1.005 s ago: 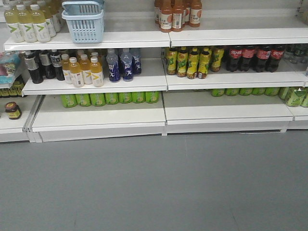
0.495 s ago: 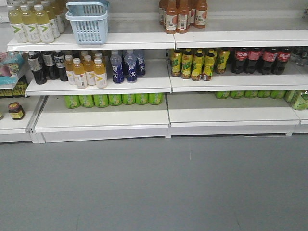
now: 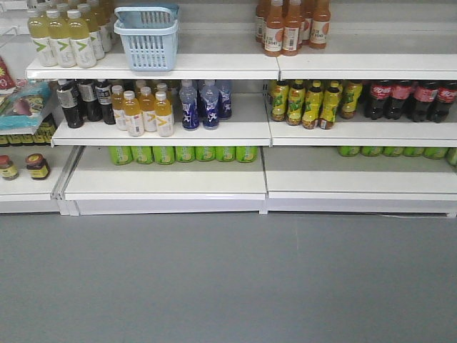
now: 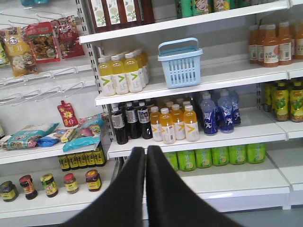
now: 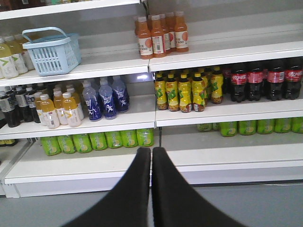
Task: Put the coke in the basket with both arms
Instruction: 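Drive the base toward the shelf holding the light-blue basket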
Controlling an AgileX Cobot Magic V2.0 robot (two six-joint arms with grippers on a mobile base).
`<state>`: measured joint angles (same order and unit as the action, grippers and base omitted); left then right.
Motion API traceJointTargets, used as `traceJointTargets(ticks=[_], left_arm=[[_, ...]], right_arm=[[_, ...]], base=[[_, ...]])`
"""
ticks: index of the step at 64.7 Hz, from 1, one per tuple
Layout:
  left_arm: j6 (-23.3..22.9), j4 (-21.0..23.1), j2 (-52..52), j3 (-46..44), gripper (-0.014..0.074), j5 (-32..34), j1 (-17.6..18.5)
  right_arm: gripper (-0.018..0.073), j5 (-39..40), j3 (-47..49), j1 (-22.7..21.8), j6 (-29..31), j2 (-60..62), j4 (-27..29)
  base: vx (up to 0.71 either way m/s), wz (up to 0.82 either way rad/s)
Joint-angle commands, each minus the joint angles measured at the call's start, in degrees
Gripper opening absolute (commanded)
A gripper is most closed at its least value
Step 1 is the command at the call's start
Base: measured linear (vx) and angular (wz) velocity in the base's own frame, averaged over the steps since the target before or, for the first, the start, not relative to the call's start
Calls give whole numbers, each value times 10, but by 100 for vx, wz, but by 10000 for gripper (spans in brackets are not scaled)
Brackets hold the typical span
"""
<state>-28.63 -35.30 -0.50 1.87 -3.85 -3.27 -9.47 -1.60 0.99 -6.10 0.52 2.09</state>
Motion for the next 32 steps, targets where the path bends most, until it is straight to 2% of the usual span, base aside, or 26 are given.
traceJointTargets(ticks=[1, 32], left_arm=[[-1, 1, -10, 4, -6, 33, 3], [-1, 1, -10, 4, -6, 33, 3]], right_arm=[[-5, 41, -8, -3, 3, 11, -2], [-5, 41, -8, -3, 3, 11, -2]], base=[[11, 20], [14, 12]])
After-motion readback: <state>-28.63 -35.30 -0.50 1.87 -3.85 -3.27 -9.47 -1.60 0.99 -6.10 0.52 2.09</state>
